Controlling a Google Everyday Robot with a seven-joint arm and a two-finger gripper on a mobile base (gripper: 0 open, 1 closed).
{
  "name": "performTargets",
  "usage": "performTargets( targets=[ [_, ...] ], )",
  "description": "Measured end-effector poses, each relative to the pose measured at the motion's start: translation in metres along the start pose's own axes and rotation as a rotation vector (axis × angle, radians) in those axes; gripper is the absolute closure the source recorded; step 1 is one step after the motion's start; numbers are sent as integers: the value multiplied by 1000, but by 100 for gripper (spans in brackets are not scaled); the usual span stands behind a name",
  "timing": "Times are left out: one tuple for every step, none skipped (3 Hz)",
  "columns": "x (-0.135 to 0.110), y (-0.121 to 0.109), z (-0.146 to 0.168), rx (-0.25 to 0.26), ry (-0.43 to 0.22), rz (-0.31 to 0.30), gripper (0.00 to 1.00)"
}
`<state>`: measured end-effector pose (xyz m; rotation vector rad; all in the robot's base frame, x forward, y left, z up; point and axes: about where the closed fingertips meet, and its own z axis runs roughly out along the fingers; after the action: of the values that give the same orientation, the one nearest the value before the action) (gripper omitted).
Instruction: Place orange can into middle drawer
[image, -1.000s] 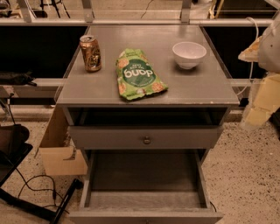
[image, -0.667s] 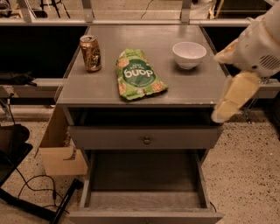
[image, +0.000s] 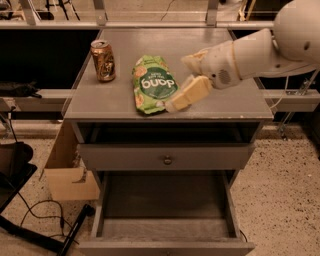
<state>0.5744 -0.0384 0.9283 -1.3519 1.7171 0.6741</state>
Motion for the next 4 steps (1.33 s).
performTargets(
  targets=[
    [-39, -33, 42, 42, -199, 42, 0],
    [-45, -51, 58, 126, -312, 113, 0],
    [-49, -68, 58, 196, -340, 130, 0],
    [-53, -75, 71, 198, -334, 124, 0]
  ],
)
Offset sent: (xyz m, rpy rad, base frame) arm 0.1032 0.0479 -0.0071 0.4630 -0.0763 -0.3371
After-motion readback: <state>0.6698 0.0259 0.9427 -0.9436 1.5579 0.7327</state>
